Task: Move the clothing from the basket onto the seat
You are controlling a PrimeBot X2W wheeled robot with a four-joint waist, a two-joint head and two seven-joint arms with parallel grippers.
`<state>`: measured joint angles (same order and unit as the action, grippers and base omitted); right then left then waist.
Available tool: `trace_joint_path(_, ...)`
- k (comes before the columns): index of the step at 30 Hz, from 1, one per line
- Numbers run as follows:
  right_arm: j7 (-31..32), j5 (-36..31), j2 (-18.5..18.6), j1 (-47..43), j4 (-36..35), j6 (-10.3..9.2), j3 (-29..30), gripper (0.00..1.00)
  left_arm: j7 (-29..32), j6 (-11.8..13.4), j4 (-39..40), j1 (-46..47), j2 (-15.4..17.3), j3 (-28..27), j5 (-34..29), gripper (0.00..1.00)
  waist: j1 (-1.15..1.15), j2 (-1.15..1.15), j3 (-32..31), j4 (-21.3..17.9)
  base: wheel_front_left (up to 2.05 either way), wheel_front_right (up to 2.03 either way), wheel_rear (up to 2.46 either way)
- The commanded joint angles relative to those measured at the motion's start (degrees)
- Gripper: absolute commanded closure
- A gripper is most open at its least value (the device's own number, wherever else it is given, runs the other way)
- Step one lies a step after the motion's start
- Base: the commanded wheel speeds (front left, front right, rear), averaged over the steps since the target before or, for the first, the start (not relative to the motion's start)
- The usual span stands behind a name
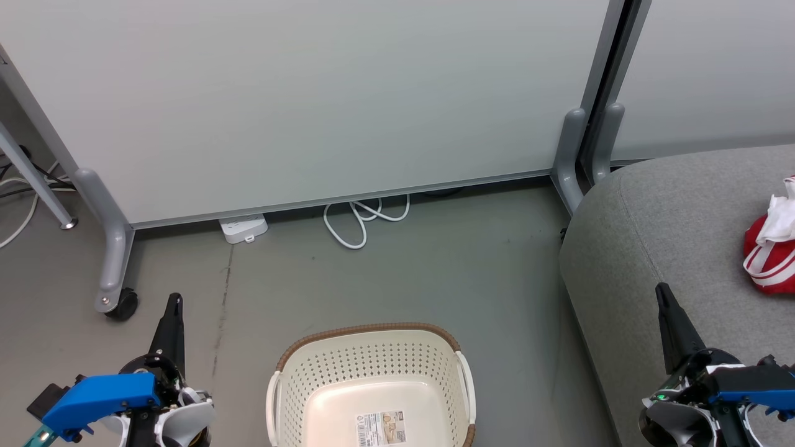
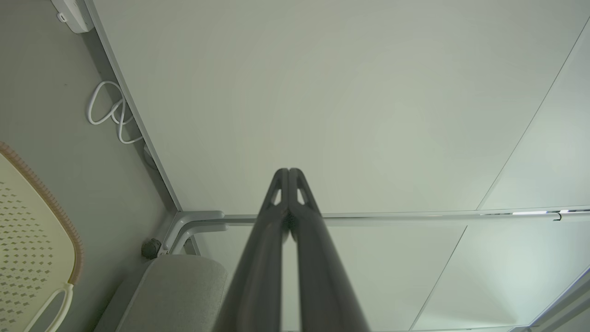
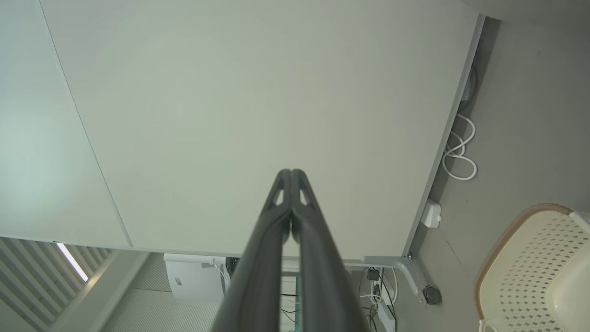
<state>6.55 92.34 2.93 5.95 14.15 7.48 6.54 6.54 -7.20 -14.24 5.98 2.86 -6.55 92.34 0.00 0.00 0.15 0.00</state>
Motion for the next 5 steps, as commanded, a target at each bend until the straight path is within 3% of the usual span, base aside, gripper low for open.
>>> trace_joint_path(1, 0.21, 0.12, -0.12, 0.68, -0.12, 0.02, 0.08, 1.00, 0.22, -0.53, 0.25, 0.63, 0.03, -0.11, 0.12, 1.00, 0.00, 0.00, 0.00, 0.00, 0.00, 0.00, 0.00)
trace_joint_path(5, 0.21, 0.12, -0.12, 0.68, -0.12, 0.02, 0.07, 1.00, 0.22, -0.53, 0.25, 0.63, 0.03, -0.11, 0.12, 1.00, 0.00, 0.00, 0.00, 0.00, 0.00, 0.00, 0.00)
